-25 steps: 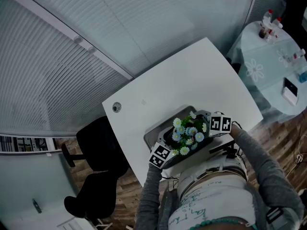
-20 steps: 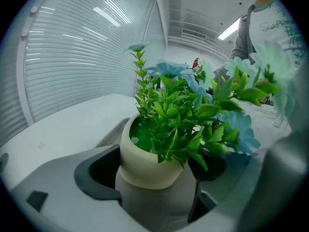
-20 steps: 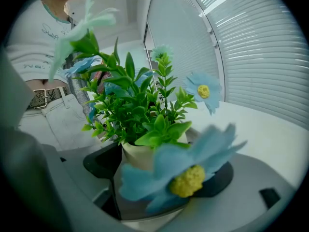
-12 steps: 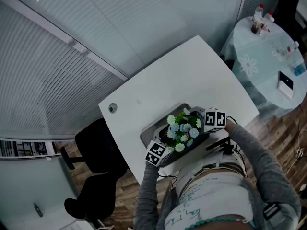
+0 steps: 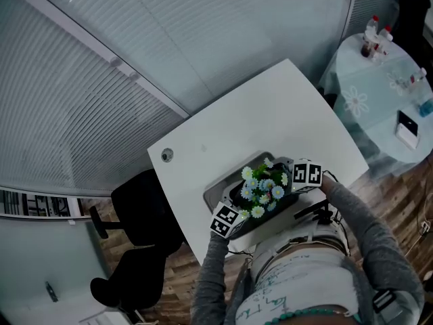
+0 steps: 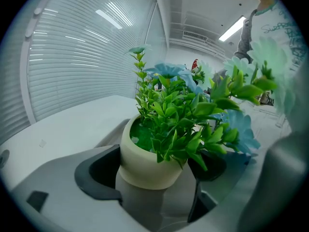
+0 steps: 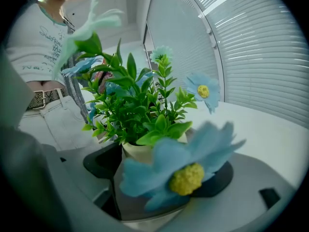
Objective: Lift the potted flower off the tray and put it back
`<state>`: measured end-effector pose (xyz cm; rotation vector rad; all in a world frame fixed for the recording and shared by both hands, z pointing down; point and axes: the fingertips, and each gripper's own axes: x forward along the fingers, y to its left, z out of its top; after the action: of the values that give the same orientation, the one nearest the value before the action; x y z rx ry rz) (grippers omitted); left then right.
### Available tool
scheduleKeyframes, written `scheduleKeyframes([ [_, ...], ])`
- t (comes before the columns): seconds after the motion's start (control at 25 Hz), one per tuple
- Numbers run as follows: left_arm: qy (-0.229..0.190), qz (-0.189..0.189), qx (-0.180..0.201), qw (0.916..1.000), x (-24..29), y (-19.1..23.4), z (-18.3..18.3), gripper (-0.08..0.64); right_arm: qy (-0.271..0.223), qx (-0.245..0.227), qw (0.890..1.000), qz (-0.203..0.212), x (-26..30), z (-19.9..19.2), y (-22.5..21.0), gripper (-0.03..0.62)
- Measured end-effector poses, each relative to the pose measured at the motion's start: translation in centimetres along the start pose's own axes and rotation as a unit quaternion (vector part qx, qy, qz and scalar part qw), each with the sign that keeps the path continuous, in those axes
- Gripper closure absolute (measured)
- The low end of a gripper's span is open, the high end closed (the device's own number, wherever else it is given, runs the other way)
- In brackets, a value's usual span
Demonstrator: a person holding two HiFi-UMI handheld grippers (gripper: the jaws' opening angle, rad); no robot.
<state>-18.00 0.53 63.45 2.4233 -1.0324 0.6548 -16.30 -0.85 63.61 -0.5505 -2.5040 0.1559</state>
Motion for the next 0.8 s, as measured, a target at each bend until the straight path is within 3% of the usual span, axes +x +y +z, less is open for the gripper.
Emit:
scheduleKeyframes([
  [0.36, -0.006, -0.003, -0.007, 1.0, -1.0, -0.7, 1.7, 0.118, -0.002, 0.018, 1.0, 0.008, -0.9, 0.5, 0.3, 0.193],
  [0.8, -0.016, 0.013, -0.002, 0.9998, -3.2, -1.0, 5.6, 0.118, 0.019, -0.001, 1.0, 0.013, -3.4, 4.4, 0.6, 0.195],
])
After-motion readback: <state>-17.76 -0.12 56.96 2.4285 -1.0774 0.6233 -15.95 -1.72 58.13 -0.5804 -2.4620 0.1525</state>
